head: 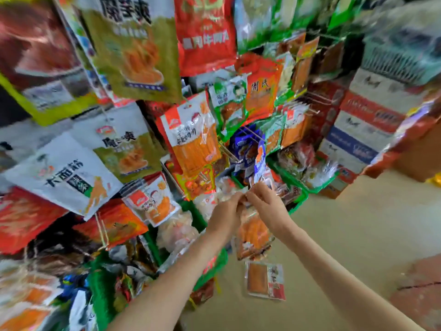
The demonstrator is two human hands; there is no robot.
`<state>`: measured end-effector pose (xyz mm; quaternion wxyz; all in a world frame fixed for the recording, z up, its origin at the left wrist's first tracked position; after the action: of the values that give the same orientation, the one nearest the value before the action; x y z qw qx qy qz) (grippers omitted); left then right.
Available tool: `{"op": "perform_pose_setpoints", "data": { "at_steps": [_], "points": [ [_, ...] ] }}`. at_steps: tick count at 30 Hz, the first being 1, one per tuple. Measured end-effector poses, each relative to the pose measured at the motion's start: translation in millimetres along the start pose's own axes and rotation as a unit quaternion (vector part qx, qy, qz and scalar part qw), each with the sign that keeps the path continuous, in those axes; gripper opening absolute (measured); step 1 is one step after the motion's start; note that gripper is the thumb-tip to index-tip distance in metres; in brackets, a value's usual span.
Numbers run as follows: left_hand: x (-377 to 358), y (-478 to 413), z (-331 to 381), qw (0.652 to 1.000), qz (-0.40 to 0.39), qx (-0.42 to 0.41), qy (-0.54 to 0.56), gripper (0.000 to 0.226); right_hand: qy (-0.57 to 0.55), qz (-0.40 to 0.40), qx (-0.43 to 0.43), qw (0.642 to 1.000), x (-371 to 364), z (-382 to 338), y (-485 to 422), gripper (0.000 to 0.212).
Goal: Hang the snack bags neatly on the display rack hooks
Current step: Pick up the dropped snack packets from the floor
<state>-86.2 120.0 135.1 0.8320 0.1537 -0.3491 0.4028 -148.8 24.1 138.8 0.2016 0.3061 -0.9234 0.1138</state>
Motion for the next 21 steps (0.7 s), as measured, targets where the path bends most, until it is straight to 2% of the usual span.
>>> {"op": "perform_pose_setpoints", "data": {
  "at_steps": [1, 3, 5, 7, 12, 14, 16, 18, 21],
  "points": [
    [17.0, -1.6, 0.9, 1.0, 0.024, -0.002, -0.008, 0.029, 0.043, 0.014, 0.082, 0.996, 1.8, -15.1, -3.5, 0.012],
    [49.2, -2.8, 2.8, 0.997, 0.073, -0.012, -0.026, 0.031, 0.145, 0.041, 0.229, 0.962, -0.4, -43.2, -8.7, 0.029],
    [74.6, -2.9, 1.8, 0.994, 0.097, -0.021, -0.048, 0.031, 0.189, 0.033, 0.296, 0.936, -11.2, -68.4, -14.0, 0.037],
    [96.7, -3.9, -2.3, 0.991, 0.118, -0.02, -0.065, 0.03, 0.186, -0.004, 0.326, 0.927, -30.2, -91.0, -18.1, 0.029],
    [140.9, -12.0, -28.0, 0.984, 0.171, 0.005, -0.042, 0.027, 0.16, -0.104, 0.319, 0.928, -77.7, -126.9, -29.3, 0.013],
    [157.8, -21.4, -38.5, 0.982, 0.187, 0.022, -0.018, 0.025, 0.144, -0.112, 0.315, 0.931, -89.6, -139.2, -37.0, 0.013],
    [174.8, -33.8, -47.9, 0.978, 0.207, 0.036, -0.008, 0.024, 0.115, -0.084, 0.316, 0.938, -95.1, -151.6, -50.6, 0.016],
    [189.9, -46.1, -51.7, 0.976, 0.215, 0.026, -0.013, 0.024, 0.087, -0.013, 0.306, 0.948, -92.8, -160.2, -72.6, 0.018],
    [202.7, -61.1, -52.5, 0.978, 0.207, 0.005, -0.03, 0.022, 0.034, 0.074, 0.223, 0.971, -83.3, -157.8, -113.1, 0.02]
  ]
}}
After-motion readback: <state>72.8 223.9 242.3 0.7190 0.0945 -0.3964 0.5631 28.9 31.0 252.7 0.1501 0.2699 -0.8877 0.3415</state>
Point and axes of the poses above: each hand's wrist, its own y-axis away from the middle knuckle, its own x-axis out of the back of the hand, z = x × y, the point moved 6 cm from there along -y, towards the middle knuckle, and after that the axes turned 13 degrees about z, right-handed, at the moved point
